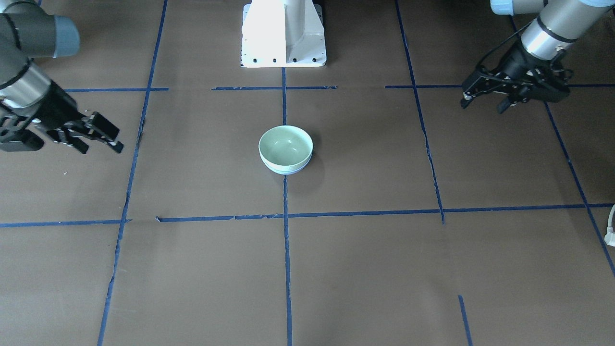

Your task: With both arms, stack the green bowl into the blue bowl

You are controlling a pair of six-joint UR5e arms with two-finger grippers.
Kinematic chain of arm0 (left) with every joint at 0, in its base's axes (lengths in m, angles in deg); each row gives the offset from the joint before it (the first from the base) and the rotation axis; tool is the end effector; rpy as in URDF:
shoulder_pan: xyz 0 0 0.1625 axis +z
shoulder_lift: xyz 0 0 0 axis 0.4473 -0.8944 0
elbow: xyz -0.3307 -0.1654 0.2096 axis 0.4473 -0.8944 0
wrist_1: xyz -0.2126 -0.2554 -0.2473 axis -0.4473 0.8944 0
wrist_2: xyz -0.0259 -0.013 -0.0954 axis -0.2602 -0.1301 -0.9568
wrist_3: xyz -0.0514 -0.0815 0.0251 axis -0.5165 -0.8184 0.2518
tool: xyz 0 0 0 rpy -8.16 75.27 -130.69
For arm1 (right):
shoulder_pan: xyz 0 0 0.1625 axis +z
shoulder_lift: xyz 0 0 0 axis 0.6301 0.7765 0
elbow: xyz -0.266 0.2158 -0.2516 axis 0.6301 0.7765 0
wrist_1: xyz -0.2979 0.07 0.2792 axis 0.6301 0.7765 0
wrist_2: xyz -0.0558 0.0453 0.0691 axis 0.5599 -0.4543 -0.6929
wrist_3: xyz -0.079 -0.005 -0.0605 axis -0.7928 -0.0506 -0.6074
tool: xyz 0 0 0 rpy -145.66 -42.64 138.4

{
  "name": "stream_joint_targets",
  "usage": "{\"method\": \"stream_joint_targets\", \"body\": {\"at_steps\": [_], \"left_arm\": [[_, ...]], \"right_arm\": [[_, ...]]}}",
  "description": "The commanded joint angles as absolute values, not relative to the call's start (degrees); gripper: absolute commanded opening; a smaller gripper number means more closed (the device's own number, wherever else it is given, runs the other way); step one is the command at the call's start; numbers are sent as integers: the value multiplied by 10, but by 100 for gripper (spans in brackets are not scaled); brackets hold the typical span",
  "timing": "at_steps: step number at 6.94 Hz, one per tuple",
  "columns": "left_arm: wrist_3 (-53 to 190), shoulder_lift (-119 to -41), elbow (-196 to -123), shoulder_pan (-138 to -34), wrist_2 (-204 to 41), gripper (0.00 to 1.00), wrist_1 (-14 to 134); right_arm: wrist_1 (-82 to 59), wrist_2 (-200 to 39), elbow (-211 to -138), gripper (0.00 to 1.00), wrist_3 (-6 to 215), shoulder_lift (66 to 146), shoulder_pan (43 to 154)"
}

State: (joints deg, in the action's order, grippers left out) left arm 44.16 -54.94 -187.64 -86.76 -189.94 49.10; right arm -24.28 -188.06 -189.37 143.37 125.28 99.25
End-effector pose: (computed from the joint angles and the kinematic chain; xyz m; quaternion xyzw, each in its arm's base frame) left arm 0.1607 -0.4200 0.4267 0.0725 0.4420 0.0392 0.8932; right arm -0.1907 -0.4706 0.4457 0.0429 -0.4772 0.0653 0.8753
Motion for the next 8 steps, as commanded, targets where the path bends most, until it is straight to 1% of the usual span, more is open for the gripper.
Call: {"method": "stream_joint_targets", "body": {"at_steps": [1, 2, 3, 4, 5, 7, 8], "left_arm": [[705, -496, -1827, -1009, -1948, 100, 456], [843, -501, -1807, -1088, -1952, 100, 385], [939, -520, -1799, -1139, -1949, 100, 300], [969, -541, -1778, -1178, -1951, 100, 259], [973, -558, -1738, -1202, -1957, 100, 245], [985, -558, -1698, -1208, -1957, 100, 249], [978, -560, -1694, -1207, -1956, 100, 242]], "right_arm": [[-190, -1932, -1886, 100, 1145, 1348, 1130], [-103, -1932, -1885, 100, 994, 1354, 1190], [11, -1925, -1885, 100, 832, 1349, 1259], [77, -1906, -1879, 100, 737, 1343, 1283], [85, -1896, -1872, 100, 708, 1352, 1293], [85, -1898, -1859, 100, 709, 1365, 1297], [82, -1901, -1850, 100, 711, 1363, 1297]]}}
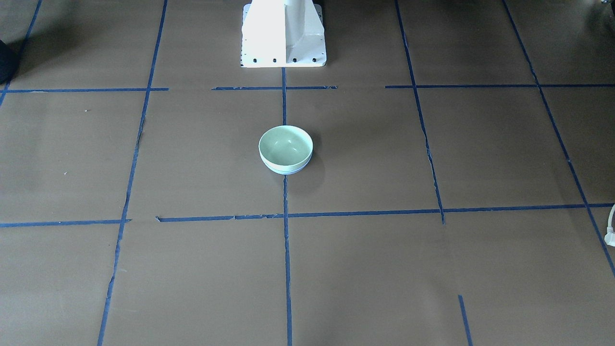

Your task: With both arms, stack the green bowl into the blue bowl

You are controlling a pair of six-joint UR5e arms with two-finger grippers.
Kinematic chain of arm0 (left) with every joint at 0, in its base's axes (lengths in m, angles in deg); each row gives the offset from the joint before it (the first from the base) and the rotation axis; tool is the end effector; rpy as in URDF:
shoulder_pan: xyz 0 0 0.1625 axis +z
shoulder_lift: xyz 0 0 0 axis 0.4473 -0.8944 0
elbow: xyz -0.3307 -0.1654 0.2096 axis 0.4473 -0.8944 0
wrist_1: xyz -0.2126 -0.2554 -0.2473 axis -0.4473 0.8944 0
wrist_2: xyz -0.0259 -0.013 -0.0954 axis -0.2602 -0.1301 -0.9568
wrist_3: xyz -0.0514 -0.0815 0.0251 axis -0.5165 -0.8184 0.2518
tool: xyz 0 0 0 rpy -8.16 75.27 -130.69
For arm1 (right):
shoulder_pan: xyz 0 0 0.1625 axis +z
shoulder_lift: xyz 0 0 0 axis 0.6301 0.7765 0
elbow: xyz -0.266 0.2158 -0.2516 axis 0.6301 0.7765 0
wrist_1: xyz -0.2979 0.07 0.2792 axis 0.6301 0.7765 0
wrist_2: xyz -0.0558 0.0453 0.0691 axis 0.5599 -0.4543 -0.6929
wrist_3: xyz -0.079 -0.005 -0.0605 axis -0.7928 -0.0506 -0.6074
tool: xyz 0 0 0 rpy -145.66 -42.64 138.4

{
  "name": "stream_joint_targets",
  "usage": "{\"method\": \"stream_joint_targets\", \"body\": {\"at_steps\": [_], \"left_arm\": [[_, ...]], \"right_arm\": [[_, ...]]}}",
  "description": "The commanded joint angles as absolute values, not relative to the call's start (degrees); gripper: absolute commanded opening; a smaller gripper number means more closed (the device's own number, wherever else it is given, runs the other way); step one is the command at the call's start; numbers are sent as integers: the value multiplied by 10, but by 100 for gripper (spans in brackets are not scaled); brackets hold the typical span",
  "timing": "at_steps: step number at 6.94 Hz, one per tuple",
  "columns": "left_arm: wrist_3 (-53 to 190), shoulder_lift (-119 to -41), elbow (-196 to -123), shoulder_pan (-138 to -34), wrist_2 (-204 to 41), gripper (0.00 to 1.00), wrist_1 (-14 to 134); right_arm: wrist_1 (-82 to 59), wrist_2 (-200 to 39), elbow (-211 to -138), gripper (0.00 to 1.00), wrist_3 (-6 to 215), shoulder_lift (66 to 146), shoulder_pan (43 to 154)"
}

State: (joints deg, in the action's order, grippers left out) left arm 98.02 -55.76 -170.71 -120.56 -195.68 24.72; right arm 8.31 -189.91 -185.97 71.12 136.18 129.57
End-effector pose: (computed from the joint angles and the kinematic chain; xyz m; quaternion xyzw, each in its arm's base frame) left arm -0.0933 -0.4461 0.6085 0.0475 0.3861 0.0783 0.9179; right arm 0.0698 -0.4141 0.6287 0.0350 -0.3613 -0.1234 0.9236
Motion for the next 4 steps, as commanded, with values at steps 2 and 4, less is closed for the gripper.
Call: {"method": "stream_joint_targets", "body": {"at_steps": [2, 4], "left_arm": [[944, -546, -1701, -1207, -1956, 100, 236], [941, -545, -1698, -1203, -1956, 100, 237]], "right_arm": [[78, -1899, -1822, 100, 718, 1354, 1295], [78, -1900, -1820, 100, 720, 1348, 1296]]}}
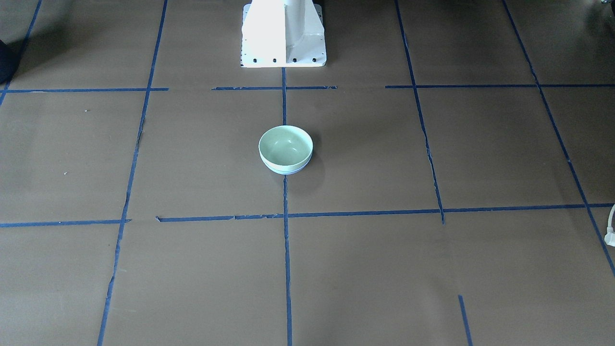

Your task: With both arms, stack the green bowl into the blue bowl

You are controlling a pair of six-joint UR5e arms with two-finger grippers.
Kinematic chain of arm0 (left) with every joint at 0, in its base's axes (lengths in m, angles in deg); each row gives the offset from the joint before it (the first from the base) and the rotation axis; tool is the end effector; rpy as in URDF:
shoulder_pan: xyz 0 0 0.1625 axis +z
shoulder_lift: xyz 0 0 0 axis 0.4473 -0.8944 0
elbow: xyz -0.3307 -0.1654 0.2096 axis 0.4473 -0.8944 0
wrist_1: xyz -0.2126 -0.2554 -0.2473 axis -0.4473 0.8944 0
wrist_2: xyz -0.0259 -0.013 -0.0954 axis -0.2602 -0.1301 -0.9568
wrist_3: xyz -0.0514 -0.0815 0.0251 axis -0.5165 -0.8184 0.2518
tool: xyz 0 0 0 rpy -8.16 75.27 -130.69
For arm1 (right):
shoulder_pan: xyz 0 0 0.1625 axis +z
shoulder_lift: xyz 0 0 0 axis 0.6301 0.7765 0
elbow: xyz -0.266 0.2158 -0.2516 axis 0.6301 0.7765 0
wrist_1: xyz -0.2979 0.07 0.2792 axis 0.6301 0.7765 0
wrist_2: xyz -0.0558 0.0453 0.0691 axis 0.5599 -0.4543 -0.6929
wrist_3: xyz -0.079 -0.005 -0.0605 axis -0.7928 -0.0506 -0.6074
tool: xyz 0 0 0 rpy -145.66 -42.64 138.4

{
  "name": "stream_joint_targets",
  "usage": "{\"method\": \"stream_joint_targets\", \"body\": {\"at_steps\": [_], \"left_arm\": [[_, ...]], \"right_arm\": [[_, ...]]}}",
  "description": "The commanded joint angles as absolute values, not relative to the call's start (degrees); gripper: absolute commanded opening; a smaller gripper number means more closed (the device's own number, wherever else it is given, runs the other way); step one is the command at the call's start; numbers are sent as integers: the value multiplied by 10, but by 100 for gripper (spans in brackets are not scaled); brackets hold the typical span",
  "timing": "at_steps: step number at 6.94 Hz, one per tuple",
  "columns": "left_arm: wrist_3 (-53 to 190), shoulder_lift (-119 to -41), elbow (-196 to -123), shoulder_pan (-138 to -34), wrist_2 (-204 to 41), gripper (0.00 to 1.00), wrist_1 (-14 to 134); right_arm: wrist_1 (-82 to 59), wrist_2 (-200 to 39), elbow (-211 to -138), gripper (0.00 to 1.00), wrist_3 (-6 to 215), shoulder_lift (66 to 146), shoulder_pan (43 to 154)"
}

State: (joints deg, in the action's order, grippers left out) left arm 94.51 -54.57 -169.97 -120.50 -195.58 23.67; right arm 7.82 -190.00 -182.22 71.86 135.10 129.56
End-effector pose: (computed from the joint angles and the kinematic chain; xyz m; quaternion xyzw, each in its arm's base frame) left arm -0.0922 -0.4349 0.6259 0.0115 0.3894 0.0406 0.9201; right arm 0.0696 -0.4200 0.6517 0.0151 -0.3645 -0.1106 0.9245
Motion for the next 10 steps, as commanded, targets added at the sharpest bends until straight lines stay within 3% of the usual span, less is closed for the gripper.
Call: {"method": "stream_joint_targets", "body": {"at_steps": [1, 10], "left_arm": [[941, -547, -1695, -1203, -1957, 100, 237], [944, -552, -1702, -1202, -1987, 100, 231]], "right_arm": [[78, -1900, -1817, 100, 720, 1348, 1296], [78, -1922, -1819, 100, 797, 1346, 1296]]}}
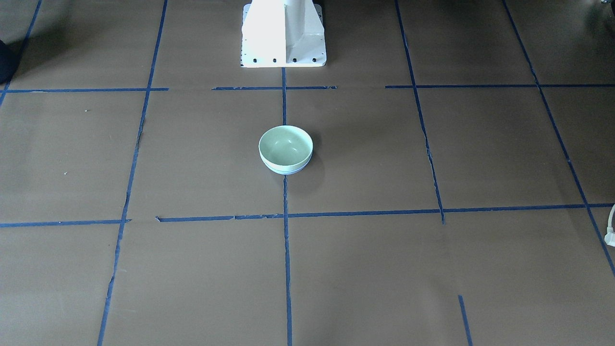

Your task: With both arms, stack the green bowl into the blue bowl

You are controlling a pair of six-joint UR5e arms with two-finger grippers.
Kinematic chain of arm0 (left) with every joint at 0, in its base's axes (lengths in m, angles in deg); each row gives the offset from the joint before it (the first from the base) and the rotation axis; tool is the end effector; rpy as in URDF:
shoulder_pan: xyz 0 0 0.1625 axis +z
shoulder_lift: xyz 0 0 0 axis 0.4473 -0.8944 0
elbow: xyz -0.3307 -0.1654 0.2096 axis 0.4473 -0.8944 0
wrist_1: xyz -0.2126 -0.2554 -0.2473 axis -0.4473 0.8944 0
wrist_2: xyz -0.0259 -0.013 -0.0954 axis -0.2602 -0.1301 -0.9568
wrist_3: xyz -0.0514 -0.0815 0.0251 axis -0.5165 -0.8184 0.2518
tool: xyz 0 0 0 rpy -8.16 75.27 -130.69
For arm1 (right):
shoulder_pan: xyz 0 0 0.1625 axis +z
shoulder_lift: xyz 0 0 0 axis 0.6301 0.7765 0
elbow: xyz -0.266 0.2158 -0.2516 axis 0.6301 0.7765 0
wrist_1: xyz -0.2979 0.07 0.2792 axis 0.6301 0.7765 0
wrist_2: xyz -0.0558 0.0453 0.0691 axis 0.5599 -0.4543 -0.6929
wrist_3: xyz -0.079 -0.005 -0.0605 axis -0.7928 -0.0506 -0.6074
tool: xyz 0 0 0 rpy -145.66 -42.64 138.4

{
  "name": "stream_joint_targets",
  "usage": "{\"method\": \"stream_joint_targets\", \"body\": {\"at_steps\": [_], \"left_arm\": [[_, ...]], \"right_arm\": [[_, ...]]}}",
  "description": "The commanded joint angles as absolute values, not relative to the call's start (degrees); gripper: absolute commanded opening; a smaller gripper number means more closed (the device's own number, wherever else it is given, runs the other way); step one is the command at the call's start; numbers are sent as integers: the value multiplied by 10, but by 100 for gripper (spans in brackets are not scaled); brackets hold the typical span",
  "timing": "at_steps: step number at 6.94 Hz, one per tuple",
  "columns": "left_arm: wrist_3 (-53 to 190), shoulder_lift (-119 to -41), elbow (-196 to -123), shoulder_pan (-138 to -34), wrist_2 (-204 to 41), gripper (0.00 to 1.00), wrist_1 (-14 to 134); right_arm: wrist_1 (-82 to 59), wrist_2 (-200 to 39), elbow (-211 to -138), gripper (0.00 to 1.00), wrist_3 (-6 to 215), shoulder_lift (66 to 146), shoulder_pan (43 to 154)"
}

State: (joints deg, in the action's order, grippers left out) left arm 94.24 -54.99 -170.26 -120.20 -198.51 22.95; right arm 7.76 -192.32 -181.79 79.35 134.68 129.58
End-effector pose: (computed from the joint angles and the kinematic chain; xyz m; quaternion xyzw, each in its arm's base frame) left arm -0.0866 -0.4385 0.6177 0.0129 0.4126 0.0392 0.9100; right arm 0.0669 -0.4234 0.6494 -0.0065 -0.3834 -0.0487 0.9223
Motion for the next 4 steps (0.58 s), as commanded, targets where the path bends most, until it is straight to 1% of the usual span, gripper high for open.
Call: {"method": "stream_joint_targets", "body": {"at_steps": [1, 2, 4], "left_arm": [[945, -550, -1707, -1201, -1983, 100, 240], [945, -547, -1694, -1201, -1972, 100, 271], [943, -546, -1692, -1201, -1939, 100, 266]], "right_arm": [[78, -1922, -1817, 100, 797, 1348, 1296], [78, -1923, -1818, 100, 798, 1348, 1296], [78, -1924, -1817, 100, 797, 1351, 1296]]}}
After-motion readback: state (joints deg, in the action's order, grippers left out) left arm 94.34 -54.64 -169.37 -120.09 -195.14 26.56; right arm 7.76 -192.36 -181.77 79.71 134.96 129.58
